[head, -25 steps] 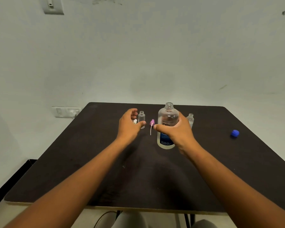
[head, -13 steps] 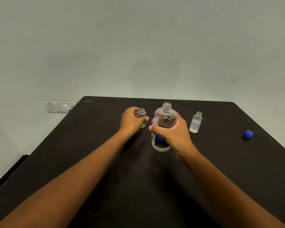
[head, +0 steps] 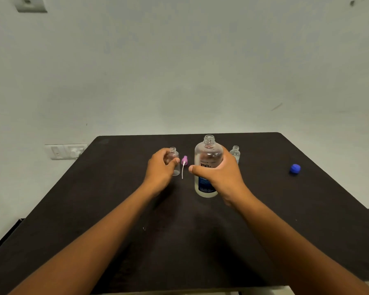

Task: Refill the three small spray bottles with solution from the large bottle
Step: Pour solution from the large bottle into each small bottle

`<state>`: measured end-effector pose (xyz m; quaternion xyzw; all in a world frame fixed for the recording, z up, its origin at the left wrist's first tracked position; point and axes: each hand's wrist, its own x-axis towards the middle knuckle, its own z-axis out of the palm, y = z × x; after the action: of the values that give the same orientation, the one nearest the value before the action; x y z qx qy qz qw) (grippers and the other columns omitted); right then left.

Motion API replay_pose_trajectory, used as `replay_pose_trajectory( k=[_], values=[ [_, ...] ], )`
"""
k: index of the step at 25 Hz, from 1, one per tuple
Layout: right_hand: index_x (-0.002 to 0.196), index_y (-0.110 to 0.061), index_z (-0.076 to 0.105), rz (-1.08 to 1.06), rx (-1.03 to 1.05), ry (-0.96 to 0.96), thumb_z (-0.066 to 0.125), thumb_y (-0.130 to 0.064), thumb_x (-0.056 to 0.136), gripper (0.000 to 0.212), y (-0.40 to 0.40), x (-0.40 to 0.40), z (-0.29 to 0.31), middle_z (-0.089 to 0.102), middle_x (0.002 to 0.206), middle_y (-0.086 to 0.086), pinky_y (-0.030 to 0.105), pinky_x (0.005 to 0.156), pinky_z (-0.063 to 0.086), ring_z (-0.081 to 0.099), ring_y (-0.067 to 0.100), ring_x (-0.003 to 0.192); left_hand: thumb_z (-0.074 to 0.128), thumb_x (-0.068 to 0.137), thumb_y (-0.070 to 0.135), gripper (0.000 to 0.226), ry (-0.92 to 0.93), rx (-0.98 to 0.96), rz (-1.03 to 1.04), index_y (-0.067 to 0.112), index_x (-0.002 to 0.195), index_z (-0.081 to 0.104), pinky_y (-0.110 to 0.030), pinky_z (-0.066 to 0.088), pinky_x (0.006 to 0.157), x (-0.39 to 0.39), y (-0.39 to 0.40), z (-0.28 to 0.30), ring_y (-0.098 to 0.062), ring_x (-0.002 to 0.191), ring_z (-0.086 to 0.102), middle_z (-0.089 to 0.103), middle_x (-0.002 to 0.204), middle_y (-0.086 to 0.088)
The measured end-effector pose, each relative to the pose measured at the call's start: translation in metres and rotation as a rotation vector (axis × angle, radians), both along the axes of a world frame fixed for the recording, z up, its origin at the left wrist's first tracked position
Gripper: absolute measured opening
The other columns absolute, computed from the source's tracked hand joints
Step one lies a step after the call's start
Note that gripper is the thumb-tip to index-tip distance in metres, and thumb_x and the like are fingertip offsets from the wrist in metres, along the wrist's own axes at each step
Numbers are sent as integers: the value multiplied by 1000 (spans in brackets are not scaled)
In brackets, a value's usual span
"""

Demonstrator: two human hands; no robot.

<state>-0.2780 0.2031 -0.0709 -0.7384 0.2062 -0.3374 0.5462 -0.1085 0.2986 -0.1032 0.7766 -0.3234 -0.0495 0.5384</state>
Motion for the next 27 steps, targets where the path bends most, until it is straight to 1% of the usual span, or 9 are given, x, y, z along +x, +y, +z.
replay_pose_trajectory(
  k=[2, 4, 5, 8, 12, 17, 21, 25, 27],
  values=[
    [117, -30, 63, 3, -16, 12, 91, -16, 69, 57, 1, -8, 6, 72, 106, -8, 30, 90, 57, 70, 10, 100, 62, 101, 20, 19, 37, -17, -40, 20, 120, 63, -22, 61, 75, -11, 7, -2, -11, 101, 67, 68, 112, 5],
    [119, -28, 63, -9, -40, 17, 91, -17, 69, 58, 6, -27, 17, 72, 107, -7, 30, 91, 57, 70, 12, 101, 58, 102, 27, 20, 41, -35, -79, 24, 123, 59, -35, 61, 87, -31, 19, 6, -11, 104, 66, 66, 114, 6],
    [120, -27, 63, -16, -54, 25, 91, -18, 68, 60, 7, -36, 22, 72, 108, -6, 31, 91, 57, 70, 13, 102, 56, 103, 28, 19, 42, -52, -101, 25, 122, 57, -35, 60, 87, -42, 24, 10, -9, 100, 65, 65, 113, 6],
    [118, -28, 64, -45, -153, 81, 92, -22, 65, 61, 12, -56, 42, 73, 107, -8, 28, 85, 56, 71, 11, 98, 48, 105, 28, 12, 34, -81, -159, 24, 116, 50, -28, 50, 76, -73, 41, 27, -6, 81, 56, 60, 100, 4],
    [112, -27, 63, -83, -361, 209, 89, -22, 64, 55, 18, -75, 72, 70, 100, -12, 19, 70, 49, 67, 5, 88, 45, 105, 27, 11, 2, -86, -240, 25, 115, 47, -33, 47, 79, -102, 58, 43, -11, 84, 49, 57, 102, -1],
    [107, -30, 61, -103, -563, 305, 86, -22, 62, 52, 24, -87, 103, 66, 96, -13, 18, 64, 47, 63, 5, 83, 45, 105, 24, 13, -34, -112, -302, 20, 118, 47, -40, 52, 86, -121, 69, 66, -13, 92, 52, 59, 114, -11],
    [106, -30, 61, -109, -705, 359, 83, -23, 60, 52, 25, -88, 115, 67, 93, -10, 35, 68, 57, 65, 14, 82, 45, 103, 27, 11, -45, -135, -341, 23, 113, 48, -36, 47, 80, -125, 73, 71, -13, 84, 49, 55, 99, 1],
    [109, -32, 61, -114, -828, 419, 80, -22, 57, 56, 24, -84, 117, 67, 90, -10, 35, 65, 55, 64, 17, 80, 44, 105, 25, 13, -102, -109, -356, 22, 116, 47, -28, 44, 77, -130, 76, 75, -9, 80, 47, 52, 96, 9],
    [108, -32, 61, -114, -880, 450, 80, -22, 56, 56, 22, -82, 115, 67, 89, -10, 33, 62, 53, 64, 18, 79, 44, 104, 24, 11, -109, -126, -365, 24, 115, 46, -28, 42, 75, -132, 75, 77, -10, 76, 45, 51, 92, 11]
  ],
)
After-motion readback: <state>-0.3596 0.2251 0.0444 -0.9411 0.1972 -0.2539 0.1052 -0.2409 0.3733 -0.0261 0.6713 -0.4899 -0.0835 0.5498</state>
